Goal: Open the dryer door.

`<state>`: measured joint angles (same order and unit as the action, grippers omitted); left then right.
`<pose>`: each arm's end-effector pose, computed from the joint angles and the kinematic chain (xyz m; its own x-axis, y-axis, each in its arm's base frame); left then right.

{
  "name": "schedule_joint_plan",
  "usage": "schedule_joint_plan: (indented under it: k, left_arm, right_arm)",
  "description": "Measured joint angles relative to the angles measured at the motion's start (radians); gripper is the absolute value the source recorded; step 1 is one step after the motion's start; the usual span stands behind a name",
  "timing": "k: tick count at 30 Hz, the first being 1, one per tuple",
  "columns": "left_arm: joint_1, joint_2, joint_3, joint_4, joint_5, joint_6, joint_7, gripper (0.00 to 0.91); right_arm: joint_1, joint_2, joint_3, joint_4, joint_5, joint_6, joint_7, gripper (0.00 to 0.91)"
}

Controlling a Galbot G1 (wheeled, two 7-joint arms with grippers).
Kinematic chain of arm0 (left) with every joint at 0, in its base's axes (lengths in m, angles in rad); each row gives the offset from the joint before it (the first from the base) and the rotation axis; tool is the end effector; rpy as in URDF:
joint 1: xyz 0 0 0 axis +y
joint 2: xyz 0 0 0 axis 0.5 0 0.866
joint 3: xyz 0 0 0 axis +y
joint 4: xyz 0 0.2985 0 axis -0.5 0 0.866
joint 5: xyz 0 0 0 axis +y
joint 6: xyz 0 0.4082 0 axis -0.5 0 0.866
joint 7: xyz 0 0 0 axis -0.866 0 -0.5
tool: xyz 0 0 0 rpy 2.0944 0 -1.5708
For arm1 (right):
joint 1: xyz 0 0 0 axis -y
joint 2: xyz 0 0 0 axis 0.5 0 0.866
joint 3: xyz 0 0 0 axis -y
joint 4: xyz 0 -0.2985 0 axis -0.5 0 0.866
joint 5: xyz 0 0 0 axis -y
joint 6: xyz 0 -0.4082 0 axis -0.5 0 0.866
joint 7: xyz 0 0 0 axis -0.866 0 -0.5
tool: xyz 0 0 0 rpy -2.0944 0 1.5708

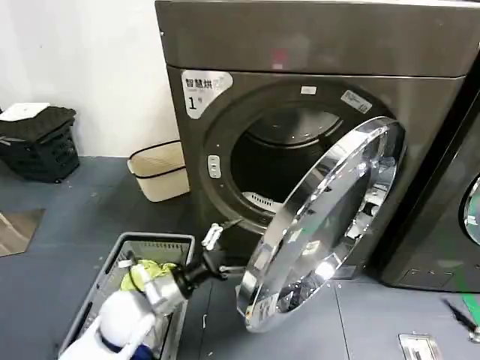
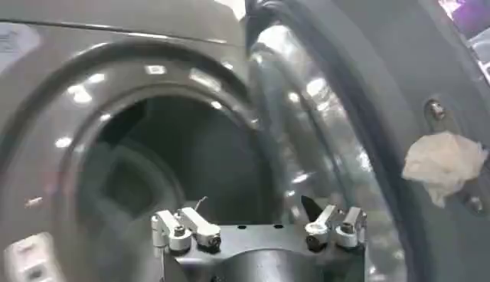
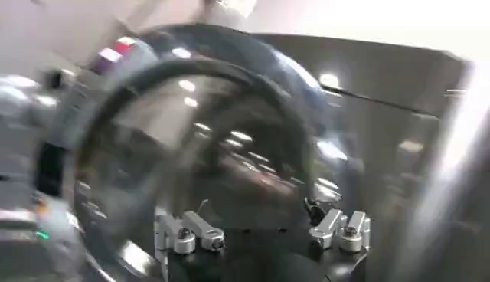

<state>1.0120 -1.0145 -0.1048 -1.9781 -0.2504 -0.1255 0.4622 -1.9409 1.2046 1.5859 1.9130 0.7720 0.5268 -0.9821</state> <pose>0.3491 -0.0572 -0.1845 -0.4968 0.8572 -0.1356 0.7776 0.5091 0.3692 0.0935 -0.3715 -0.1650 -0.9216 -0.3479 -0.1723 -0.2195 0.8330 -0.5079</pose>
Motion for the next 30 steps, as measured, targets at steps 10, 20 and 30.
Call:
schedule_joint_plan:
  k: [10,20,30]
  left_arm:
    - [-0.131,-0.048,0.194,0.041,0.008,0.004,-0.005,0.907]
    - [-0.250,-0.124,0.342,0.098,0.007,0.016,-0.014,0.907]
    - [-0.383,-0.243,0.484,0.205,-0.001,0.027,-0.034,0.907]
  right_arm:
    - [0.024,0.170,0.147,-0.102,-0.232,-0.053,0.440,0.907]
    - [0.114,0.301,0.291,-0.101,-0.401,-0.316,0.907,0.907]
    - [0.157,0.380,0.458,-0.143,-0.534,-0.441,1.104,0.907]
